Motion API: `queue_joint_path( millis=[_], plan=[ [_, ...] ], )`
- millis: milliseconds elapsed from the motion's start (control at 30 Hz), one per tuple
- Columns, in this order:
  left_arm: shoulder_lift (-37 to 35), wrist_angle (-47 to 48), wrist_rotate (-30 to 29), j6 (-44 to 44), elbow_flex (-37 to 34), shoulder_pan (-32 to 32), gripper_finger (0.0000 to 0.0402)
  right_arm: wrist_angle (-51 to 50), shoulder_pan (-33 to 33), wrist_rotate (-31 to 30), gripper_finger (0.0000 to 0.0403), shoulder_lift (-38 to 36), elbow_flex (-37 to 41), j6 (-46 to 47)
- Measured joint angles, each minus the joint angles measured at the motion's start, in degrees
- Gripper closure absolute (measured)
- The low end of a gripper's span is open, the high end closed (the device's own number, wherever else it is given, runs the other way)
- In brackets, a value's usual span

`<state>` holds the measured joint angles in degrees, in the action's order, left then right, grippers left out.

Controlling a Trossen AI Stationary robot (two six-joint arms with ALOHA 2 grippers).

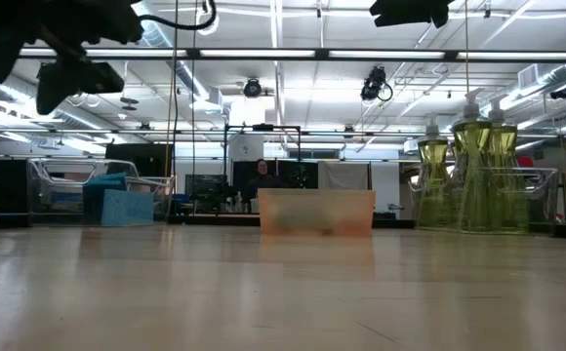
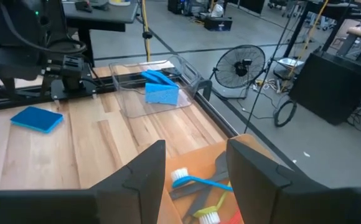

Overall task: Pick & Place Kitchen Sink Supplies
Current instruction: Put the blue sponge into the left transparent bin

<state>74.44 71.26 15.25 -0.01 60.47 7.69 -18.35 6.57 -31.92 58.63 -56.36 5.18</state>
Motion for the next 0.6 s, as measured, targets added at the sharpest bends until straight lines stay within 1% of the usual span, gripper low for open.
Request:
queue_joint_path(
  millis=[233, 367, 433, 500, 600],
  plan=[
    [-5.2, -1.6, -0.4, -6.5, -5.1, 3.1, 0.0175, 0.4, 0.0, 0.0, 0.0232, 0.0, 0.0, 0.1],
    [-9.3, -2.2, -3.9, -10.5, -8.5, 3.6, 0.0175, 0.9, 0.0, 0.5, 0.0232, 0.0, 0.0, -0.1],
    [-11.5, -4.4, -6.0, -12.3, -10.3, 3.8, 0.0175, 0.9, 0.0, 0.8, 0.0232, 0.0, 0.0, -0.1],
    [-13.1, -6.3, -6.9, -12.6, -12.3, 4.2, 0.0175, 1.2, 0.0, 1.0, 0.0232, 0.0, 0.0, -0.1],
    [-15.1, -9.1, -7.8, -10.2, -14.6, 5.3, 0.0175, 1.3, 0.0, 1.1, 0.0232, 0.0, 0.0, -0.1]
  ],
)
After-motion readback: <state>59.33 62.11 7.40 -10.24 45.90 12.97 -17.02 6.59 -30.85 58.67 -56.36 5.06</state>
